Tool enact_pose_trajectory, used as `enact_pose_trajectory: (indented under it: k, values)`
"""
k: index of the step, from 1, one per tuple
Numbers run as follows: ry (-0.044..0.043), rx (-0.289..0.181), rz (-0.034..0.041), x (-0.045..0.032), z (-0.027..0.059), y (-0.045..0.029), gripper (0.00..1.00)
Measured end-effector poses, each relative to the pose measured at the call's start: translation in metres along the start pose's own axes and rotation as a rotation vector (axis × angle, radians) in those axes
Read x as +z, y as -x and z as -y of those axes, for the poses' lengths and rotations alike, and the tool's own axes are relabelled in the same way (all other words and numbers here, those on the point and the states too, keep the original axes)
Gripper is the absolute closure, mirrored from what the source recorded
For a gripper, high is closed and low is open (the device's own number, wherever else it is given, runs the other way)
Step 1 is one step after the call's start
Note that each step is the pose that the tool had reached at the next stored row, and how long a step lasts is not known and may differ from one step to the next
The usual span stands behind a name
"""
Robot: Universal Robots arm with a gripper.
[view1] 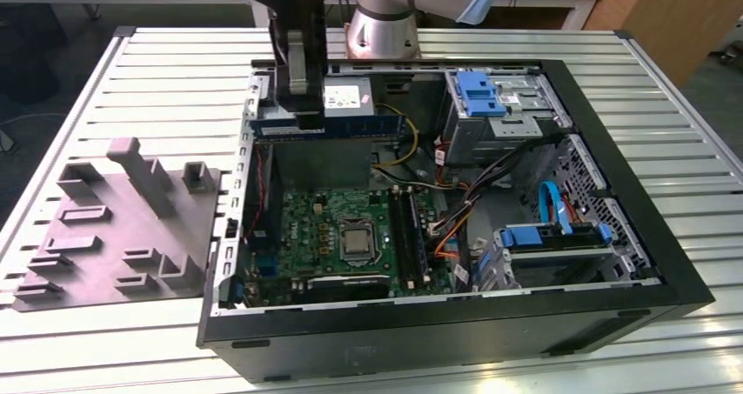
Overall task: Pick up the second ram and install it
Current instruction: 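Pick up the second ram and move it above second insertion slot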
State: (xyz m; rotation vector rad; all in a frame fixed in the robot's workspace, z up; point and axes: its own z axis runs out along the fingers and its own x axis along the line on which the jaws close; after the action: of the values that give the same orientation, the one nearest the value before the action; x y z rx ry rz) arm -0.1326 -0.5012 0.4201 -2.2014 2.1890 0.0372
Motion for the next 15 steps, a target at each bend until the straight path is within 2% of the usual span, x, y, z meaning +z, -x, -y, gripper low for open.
enact_pose_trajectory:
  k: [5, 10, 15]
  values:
    - [0.0, 0.0, 0.0, 0.0009, 0.0001, 0.0001, 0.88]
    - [0.0001, 0.0, 0.001, 0.0064, 0.002, -0.0002, 0.88]
    - [0.0006, 0.0, 0.0011, 0.01, 0.0112, -0.0004, 0.88]
